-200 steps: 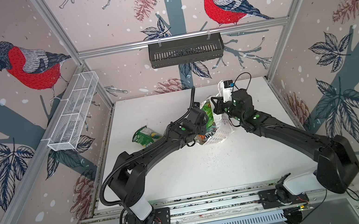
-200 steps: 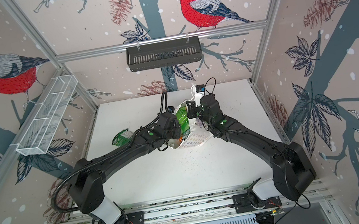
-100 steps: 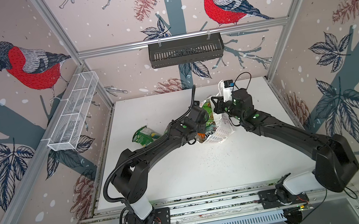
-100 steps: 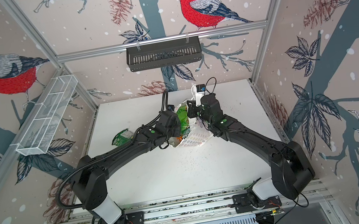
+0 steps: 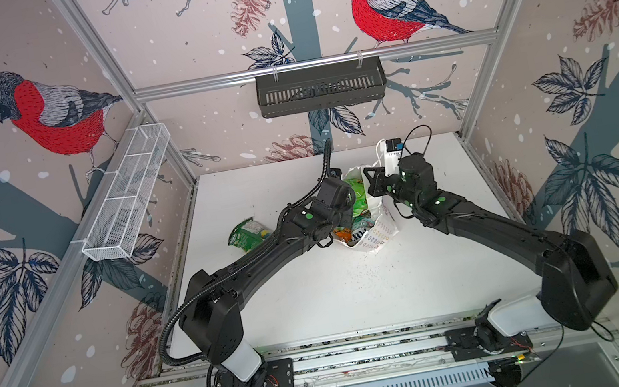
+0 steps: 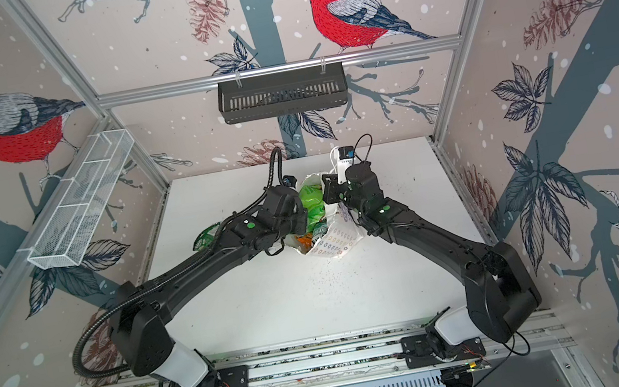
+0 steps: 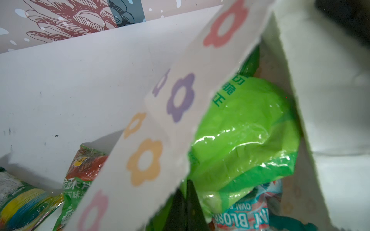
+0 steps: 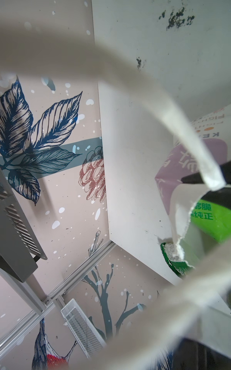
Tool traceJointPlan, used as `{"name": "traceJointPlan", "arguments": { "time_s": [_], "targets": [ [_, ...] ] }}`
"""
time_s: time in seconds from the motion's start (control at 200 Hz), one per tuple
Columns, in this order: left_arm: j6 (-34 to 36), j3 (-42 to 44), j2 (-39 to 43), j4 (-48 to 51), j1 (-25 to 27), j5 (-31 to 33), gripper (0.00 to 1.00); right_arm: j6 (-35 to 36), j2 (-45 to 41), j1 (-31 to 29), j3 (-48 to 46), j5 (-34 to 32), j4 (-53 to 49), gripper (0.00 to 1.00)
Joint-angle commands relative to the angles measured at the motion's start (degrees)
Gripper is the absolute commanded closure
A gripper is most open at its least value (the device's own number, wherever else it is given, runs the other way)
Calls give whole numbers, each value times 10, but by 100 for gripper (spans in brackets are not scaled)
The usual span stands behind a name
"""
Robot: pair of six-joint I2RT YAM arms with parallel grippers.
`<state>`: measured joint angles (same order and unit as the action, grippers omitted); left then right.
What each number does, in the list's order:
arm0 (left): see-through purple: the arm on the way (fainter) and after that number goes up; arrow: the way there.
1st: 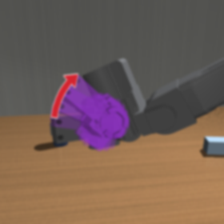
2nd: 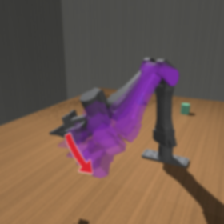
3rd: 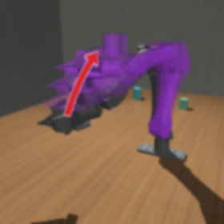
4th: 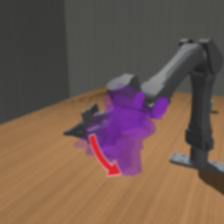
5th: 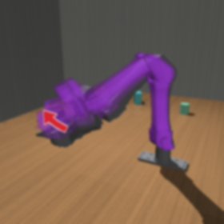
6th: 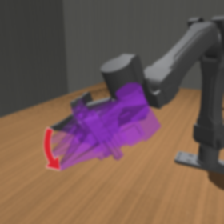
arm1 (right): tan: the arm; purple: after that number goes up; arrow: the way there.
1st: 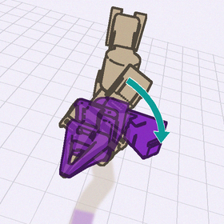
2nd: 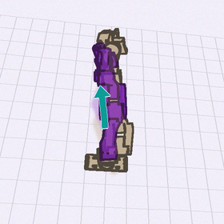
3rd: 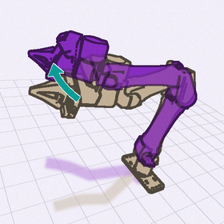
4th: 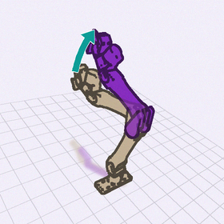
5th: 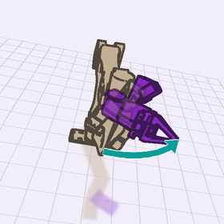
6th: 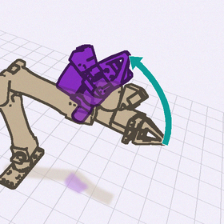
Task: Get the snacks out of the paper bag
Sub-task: 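Lower the left gripper into the bag and grasp the bright green packet, then lift the bright green packet up out of the bag with the left gripper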
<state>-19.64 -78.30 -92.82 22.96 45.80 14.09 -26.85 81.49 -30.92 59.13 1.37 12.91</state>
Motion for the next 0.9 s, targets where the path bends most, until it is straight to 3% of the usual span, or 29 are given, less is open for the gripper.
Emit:
{"name": "traceJointPlan", "arguments": {
  "time_s": [0.0,0.31,0.896],
  "targets": [
    [6,10,20,-35,-1,-6,100,-3,1,0,2,8,24,100],
    [18,57,89,-102,-1,-16,100,2,-2,-2,2,-4,18,100],
    [19,52,139,-87,-1,-11,100,33,-4,-19,26,-74,-13,100]
  ]
}}
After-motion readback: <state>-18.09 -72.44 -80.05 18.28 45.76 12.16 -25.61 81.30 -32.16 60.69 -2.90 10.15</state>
